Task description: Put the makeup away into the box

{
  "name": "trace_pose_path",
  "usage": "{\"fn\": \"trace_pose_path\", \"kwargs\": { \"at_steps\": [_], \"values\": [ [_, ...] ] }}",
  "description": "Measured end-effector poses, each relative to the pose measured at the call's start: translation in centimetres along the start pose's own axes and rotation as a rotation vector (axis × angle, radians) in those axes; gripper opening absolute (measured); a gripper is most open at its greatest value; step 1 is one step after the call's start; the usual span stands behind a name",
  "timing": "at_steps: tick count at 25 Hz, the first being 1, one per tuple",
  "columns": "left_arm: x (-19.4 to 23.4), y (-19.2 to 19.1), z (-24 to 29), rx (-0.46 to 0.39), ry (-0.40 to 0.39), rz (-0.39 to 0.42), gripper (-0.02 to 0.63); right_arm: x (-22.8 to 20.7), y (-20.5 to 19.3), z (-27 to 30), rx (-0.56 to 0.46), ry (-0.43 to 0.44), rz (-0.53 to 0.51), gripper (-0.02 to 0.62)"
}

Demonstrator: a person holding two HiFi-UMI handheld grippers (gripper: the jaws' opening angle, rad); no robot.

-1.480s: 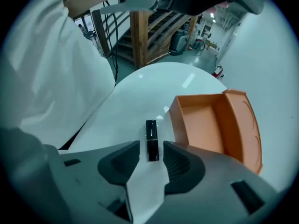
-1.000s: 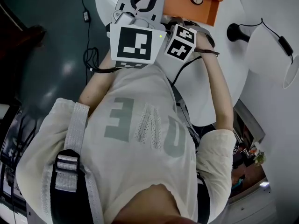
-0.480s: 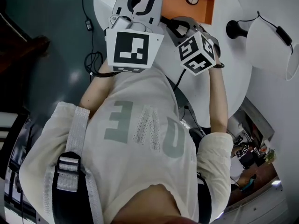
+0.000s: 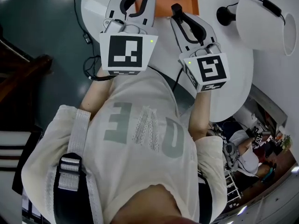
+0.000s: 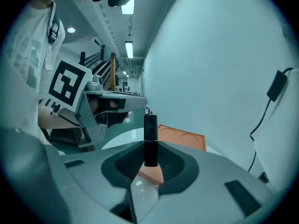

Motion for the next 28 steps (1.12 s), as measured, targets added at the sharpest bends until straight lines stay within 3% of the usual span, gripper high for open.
{"fn": "trace_pose_path", "kwargs": {
  "at_steps": [8,12,19,23,28],
  "values": [
    [-0.6,0.4,0.4,-0.010,-0.019,0.008,0.008,-0.4,0.0,-0.7,0.023,-0.036,-0.041,0.094],
    [-0.9,-0.1,0.5,0.002,-0.028,0.001,0.008,-0.7,0.1,0.1,0.075,-0.018,-0.126,0.094],
    [0.5,-1.7,0.9,0.038,0.010,-0.056,0.008,-3.0,-1.9,5.1,0.334,0.109,-0.439,0.094],
    [0.1,-2.8,1.7,0.054,-0.005,-0.072,0.008,-4.5,-4.7,8.5,0.526,0.188,-0.631,0.094],
    [-0.6,-4.0,2.8,0.083,-0.035,-0.131,0.008,-6.3,-7.4,11.7,0.717,0.258,-0.799,0.094]
  ]
}}
Point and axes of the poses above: the fingertips, and each gripper's own axes: z forward along the fingers, x to its left, y out of its top, the point moved 5 cm from there along -z, backward along the fingers, and after that the axes turned 7 degrees about x, right-handed, at the moved point
